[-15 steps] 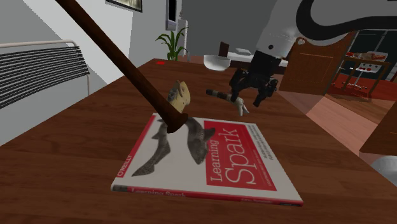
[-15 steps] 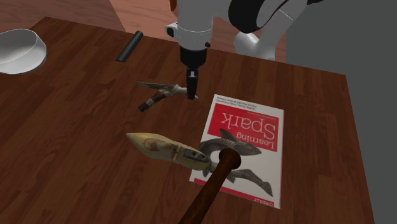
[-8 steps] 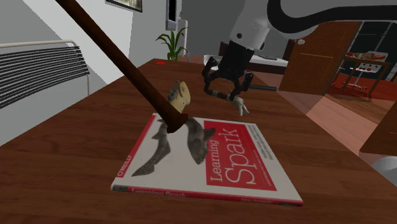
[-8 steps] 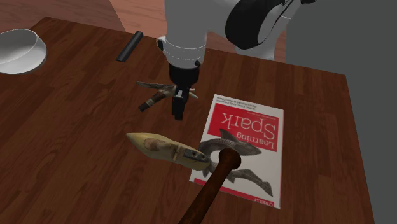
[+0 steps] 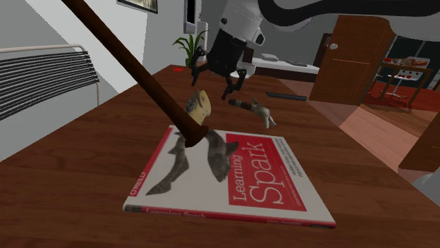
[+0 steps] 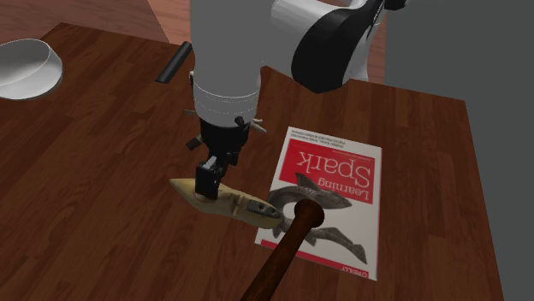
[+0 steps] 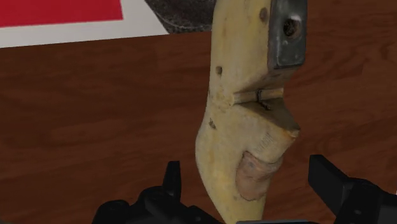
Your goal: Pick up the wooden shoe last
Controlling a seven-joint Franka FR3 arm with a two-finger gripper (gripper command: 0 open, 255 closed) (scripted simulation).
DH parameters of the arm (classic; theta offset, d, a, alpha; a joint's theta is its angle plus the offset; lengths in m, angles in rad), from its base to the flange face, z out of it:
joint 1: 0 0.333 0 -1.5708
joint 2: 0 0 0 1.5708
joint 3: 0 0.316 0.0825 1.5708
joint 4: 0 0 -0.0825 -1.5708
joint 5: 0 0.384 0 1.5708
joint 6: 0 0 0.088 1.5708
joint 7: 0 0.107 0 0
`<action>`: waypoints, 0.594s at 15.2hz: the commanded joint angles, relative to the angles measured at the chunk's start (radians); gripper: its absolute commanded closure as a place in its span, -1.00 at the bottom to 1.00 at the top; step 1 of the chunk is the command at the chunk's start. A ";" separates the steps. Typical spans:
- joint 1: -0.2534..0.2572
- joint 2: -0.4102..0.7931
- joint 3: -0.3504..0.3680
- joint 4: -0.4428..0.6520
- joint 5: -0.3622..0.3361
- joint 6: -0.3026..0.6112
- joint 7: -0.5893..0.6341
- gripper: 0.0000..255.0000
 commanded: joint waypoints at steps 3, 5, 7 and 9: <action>0.006 0.067 0.018 0.048 -0.049 0.027 0.073 -1.00; 0.006 0.062 0.017 0.016 -0.045 0.055 0.070 -1.00; 0.005 0.058 0.017 -0.015 -0.042 0.083 0.067 -1.00; 0.005 0.055 0.017 -0.038 -0.040 0.104 0.066 -1.00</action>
